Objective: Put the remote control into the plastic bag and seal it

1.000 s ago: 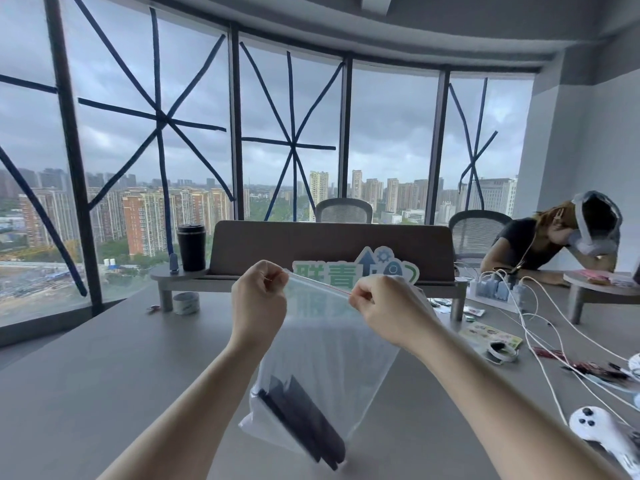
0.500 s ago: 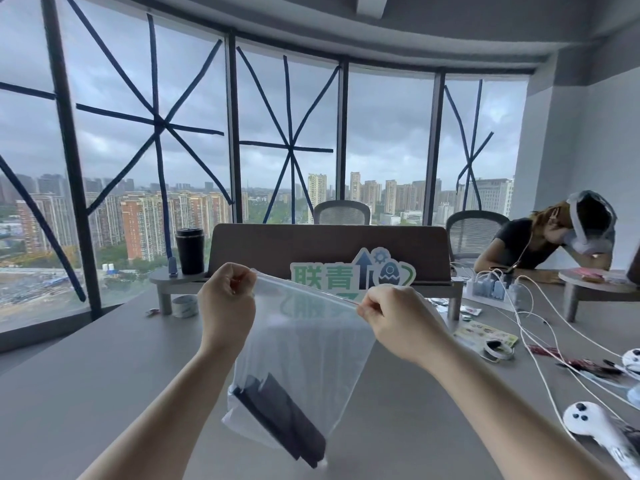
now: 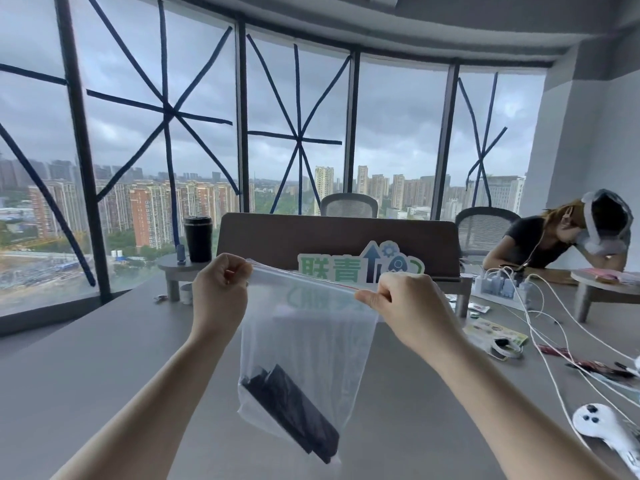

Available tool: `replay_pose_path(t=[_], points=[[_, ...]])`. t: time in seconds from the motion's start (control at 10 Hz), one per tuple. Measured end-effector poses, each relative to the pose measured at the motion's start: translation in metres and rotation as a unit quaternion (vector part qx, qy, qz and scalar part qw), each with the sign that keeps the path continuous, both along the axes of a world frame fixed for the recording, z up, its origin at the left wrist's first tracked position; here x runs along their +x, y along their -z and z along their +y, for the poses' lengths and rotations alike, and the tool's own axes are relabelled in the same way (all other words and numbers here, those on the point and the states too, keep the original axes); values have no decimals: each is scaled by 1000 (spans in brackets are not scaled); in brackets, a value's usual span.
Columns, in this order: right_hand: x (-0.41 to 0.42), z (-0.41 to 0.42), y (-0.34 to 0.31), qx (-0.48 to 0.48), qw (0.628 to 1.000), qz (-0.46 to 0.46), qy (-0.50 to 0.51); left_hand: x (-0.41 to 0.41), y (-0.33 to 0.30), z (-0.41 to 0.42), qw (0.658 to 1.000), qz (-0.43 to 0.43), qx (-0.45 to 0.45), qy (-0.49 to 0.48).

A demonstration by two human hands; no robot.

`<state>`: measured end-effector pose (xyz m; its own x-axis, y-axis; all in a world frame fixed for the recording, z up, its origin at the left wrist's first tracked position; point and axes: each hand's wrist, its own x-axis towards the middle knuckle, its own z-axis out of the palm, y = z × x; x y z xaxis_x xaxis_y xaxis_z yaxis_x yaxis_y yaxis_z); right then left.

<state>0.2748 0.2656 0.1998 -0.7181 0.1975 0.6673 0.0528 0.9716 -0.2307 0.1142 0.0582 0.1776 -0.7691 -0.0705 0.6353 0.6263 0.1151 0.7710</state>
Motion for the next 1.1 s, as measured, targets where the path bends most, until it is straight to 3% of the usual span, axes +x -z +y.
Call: replay_pose_path(t=[0.3,0.4,0.6,0.9,1.1], points=[[-147,-8,-2,-123,989,-33,-76,-112,12,-31,995,-83,-53,-14],[-215,-21,-12,-109,992,-16,-54,-167,1,-43,990,-136,-27,9],[-288,-62,-11,-189,972,66,-123,-240,-6,-78,986,-149,68,27],[-292,-108,126,-233,948,-150,-159,-254,133,-132,963,-254,91,14],[-253,-117,153,-334,899,-205,-196,-209,173,-152,959,-276,58,-9]])
